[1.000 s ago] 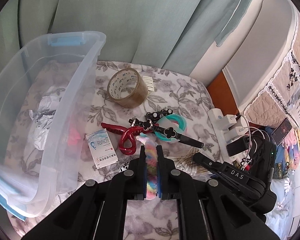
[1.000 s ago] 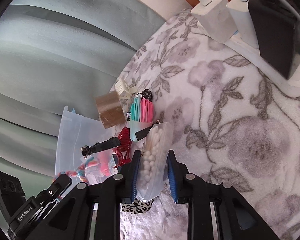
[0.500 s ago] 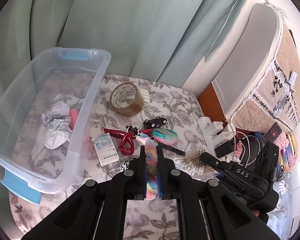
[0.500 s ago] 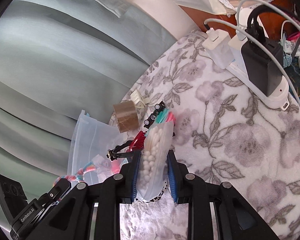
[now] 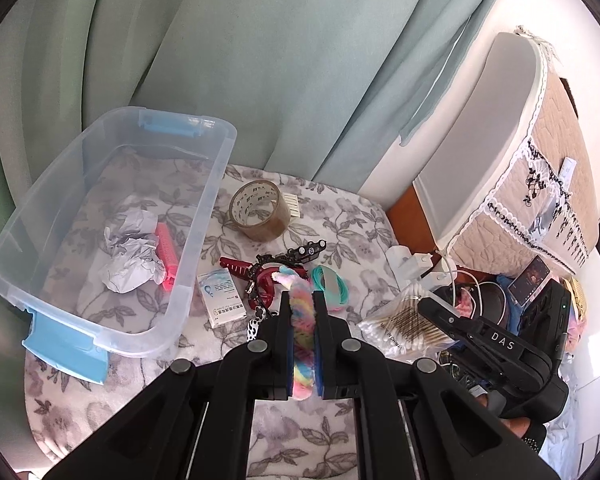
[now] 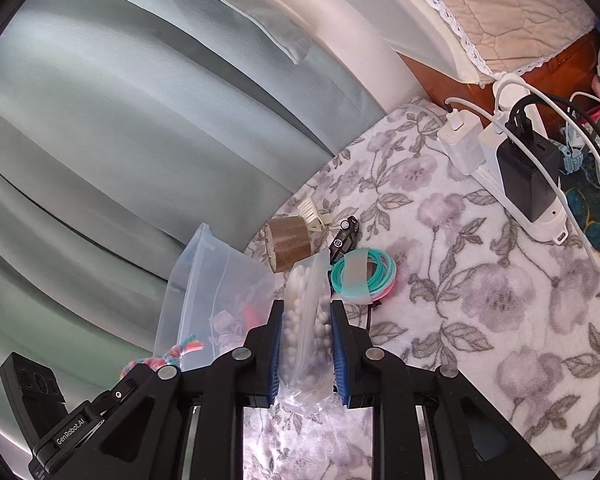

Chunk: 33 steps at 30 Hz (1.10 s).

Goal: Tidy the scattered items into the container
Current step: 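Carry the rainbow hair tie and clear bead bag over the clear box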

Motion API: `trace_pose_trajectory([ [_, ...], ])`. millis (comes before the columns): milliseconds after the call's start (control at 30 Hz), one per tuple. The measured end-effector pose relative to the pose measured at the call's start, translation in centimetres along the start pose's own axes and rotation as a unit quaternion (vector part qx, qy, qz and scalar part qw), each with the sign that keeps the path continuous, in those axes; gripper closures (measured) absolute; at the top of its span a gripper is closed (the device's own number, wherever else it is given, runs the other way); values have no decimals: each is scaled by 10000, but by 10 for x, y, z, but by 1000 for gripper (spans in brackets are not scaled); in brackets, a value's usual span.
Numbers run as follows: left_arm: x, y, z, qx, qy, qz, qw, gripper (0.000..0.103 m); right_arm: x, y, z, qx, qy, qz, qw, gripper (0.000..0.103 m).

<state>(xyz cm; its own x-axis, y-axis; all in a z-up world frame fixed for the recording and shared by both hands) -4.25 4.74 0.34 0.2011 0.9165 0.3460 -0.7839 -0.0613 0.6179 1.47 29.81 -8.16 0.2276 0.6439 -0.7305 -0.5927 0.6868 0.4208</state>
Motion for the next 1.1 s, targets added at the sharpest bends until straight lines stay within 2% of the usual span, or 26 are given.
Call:
trace_pose_trajectory([
  [400, -11, -1, 26, 270, -111, 99, 9995, 96, -36, -5, 23, 248, 168, 385, 9988, 80],
  [767, -29, 19, 62, 806, -116, 191, 9965, 96, -101, -3, 56, 655, 625, 996, 9909, 80],
  [933, -45, 26, 74, 1016, -62, 308, 9943, 96, -131, -3, 55, 686, 801, 1271, 9863, 80],
  [1100, -65, 33, 86, 1228, 52, 451, 9914, 96, -156, -7, 40, 538, 887, 1490, 9834, 80],
])
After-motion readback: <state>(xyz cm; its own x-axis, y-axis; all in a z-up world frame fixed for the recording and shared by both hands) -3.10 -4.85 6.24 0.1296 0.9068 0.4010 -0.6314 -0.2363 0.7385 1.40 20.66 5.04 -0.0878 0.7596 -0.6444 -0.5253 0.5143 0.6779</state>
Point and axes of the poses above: each gripper's, at about its wrist camera, not at the fingertips, and z roughly against the way its jaws point, x to its right, y to its top, the point moved 2 cm from there along -z, roughly the way its jaws point
